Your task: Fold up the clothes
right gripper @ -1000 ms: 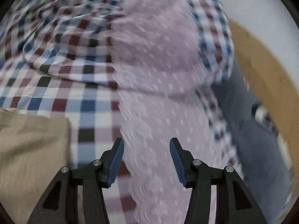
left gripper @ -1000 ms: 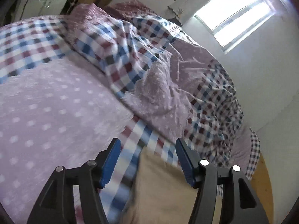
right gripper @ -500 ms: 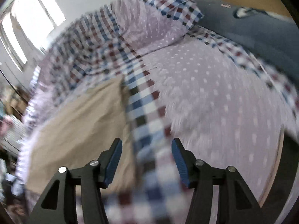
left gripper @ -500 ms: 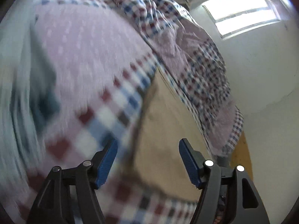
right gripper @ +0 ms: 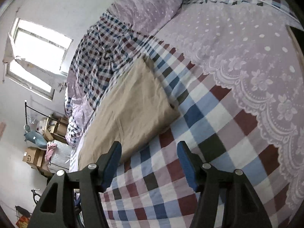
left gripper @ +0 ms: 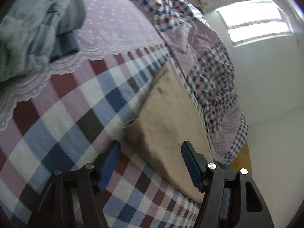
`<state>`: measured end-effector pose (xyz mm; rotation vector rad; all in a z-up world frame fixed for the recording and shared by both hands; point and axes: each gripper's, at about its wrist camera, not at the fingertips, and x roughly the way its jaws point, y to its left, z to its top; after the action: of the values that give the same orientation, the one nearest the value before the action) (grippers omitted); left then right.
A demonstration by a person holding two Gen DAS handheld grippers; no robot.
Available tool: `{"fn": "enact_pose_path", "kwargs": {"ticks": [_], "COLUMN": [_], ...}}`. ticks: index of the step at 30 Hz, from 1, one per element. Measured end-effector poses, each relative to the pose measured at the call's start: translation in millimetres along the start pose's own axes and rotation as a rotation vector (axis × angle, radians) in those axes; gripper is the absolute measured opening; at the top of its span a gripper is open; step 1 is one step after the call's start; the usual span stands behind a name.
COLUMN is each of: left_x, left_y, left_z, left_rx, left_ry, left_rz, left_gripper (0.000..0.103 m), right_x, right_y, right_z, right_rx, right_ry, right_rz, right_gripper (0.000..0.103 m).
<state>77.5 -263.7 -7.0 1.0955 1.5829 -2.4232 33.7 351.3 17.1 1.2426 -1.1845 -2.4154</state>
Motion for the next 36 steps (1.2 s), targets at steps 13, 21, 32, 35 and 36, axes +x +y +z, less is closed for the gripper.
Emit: {"fn": "enact_pose_path", "kwargs": {"ticks": [13, 21, 32, 35, 36], "left_x": [25, 36, 40, 39, 39], "left_y": [-14, -15, -14, -13, -13], "left_z": [15, 30, 37, 37, 37], "left_rx": [0.032, 0.031, 0.043, 0.043, 0.044], "left_ry": [0.030, 0.030, 0.022, 0.020, 0.019], "left_rz": [0.045, 0.026, -0.007, -0.009, -0.010], "left_gripper": [0.071, 0.071, 0.068, 0.068, 0.068], "right_x": [57, 70, 72, 69, 70], "right_y": [16, 24, 19, 14, 15], "right_z": [19, 21, 29, 33, 34], "right_rx": [0.021, -0.027, 0.012, 0.055, 0.045], "right_ry": [-0.025, -0.044, -0.062, -0.051, -0.033], "right_rz": [-0.079, -0.118, -0.018, 0.016, -0.003], "right_gripper": [0.069, 0.079, 0.089, 0.090, 0.088]}}
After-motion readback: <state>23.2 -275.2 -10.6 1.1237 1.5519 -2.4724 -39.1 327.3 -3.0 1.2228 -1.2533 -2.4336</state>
